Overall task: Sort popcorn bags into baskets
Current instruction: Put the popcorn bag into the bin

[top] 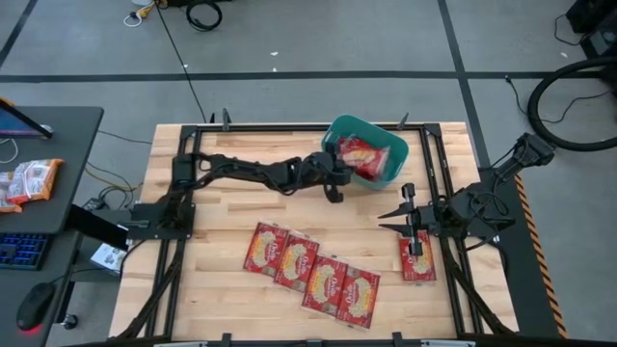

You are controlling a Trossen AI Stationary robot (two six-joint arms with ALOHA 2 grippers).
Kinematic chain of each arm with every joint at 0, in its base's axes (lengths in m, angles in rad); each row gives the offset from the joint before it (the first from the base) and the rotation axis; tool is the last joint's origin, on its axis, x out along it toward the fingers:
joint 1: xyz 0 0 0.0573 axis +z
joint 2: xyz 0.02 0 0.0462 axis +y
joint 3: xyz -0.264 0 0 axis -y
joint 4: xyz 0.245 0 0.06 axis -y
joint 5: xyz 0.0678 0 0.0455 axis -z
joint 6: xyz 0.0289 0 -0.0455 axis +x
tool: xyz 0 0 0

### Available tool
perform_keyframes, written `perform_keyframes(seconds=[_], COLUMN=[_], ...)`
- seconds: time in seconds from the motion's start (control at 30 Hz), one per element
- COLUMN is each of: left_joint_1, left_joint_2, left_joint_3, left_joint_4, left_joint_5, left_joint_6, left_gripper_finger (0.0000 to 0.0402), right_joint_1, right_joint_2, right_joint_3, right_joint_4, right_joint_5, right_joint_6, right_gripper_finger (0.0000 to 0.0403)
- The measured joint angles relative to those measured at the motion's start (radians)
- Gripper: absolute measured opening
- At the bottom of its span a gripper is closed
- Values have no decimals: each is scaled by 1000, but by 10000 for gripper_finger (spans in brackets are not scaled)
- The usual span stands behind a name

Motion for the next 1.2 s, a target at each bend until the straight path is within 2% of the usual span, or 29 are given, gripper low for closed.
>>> perform_keyframes(seconds=[0.23, 0.5, 0.67, 0.83, 0.97, 1.07, 1.2], left_joint_1=[55, 58, 68, 71, 73, 72, 72], left_joint_2=[24, 23, 23, 23, 23, 23, 23], left_joint_3=[0, 1, 0, 0, 1, 1, 1], left_joint_4=[43, 217, 136, 128, 100, 42, 9], left_joint_5=[2, 8, 8, -17, -36, -98, -108], left_joint_6=[1, 1, -9, -14, 39, 82, 111], left_gripper_finger=[14, 14, 9, 7, 13, 24, 61], right_joint_1=[0, 0, -1, -1, -1, -1, -1], right_joint_2=[0, 0, 0, 0, 0, 0, 0], right_joint_3=[0, 0, 0, 0, 0, 0, 0], right_joint_4=[3, 13, 24, 49, 49, 49, 48], right_joint_5=[0, 0, 0, 0, 0, 1, 1], right_joint_6=[-7, -31, -47, -85, -101, -105, -105], right_gripper_finger=[86, 86, 86, 86, 86, 86, 86])
